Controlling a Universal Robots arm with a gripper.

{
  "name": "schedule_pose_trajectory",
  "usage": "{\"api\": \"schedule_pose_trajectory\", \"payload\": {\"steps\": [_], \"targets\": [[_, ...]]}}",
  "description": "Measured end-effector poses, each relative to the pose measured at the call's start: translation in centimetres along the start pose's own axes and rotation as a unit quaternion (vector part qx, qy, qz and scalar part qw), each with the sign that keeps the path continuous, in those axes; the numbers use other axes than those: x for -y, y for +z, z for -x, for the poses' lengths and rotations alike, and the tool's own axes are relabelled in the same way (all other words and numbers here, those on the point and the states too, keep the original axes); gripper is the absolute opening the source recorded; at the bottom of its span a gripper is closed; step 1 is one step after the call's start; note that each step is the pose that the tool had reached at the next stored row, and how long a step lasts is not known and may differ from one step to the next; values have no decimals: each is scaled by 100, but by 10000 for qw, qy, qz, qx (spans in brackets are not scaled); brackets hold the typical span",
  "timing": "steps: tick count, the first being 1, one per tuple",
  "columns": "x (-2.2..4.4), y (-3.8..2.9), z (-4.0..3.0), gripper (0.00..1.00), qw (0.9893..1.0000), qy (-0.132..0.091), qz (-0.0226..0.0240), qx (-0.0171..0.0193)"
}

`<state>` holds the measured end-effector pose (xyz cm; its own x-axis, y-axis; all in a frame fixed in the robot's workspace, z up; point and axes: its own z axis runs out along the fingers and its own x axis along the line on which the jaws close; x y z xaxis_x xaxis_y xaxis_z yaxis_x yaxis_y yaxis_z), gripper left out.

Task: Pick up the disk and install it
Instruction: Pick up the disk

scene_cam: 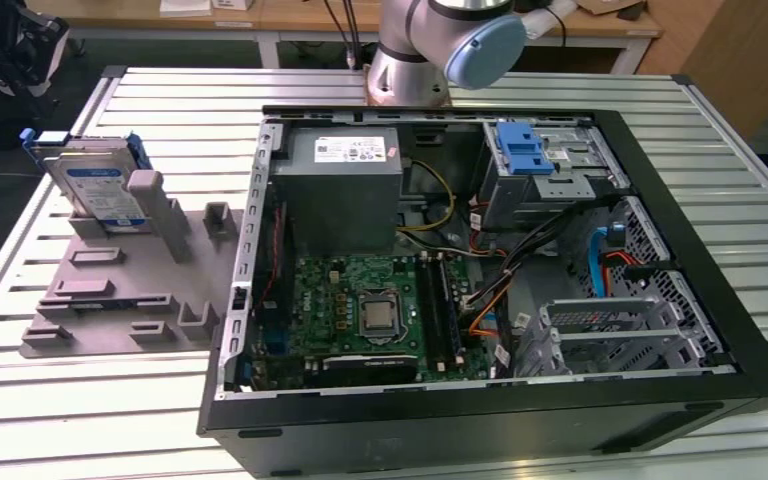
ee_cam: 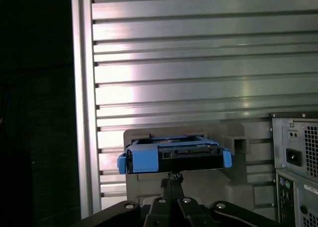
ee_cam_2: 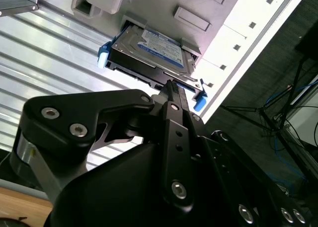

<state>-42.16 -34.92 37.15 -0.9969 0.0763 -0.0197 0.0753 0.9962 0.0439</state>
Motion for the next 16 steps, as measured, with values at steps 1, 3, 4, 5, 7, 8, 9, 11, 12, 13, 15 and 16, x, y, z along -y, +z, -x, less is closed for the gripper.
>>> {"api": "schedule_pose_trajectory", "payload": {"steps": [1,3,4,5,7,8,9,11,12,13,15,16], "targets": [[0,0,0,11,10000,-1,0,0],[0,0,0,11,10000,-37,1,-2],[0,1,0,11,10000,-92,2,-4],[0,1,-1,11,9999,-162,3,-7],[0,2,-1,11,9994,-338,7,-15],[0,3,0,11,9991,-429,9,-19],[0,4,0,11,9987,-518,10,-23],[0,7,0,11,9975,-703,14,-31],[0,8,0,11,9968,-792,15,-35],[0,9,0,11,9961,-882,17,-39],[1,9,-1,11,9946,-1033,20,-45],[1,10,-1,11,9944,-1057,21,-46]]}}
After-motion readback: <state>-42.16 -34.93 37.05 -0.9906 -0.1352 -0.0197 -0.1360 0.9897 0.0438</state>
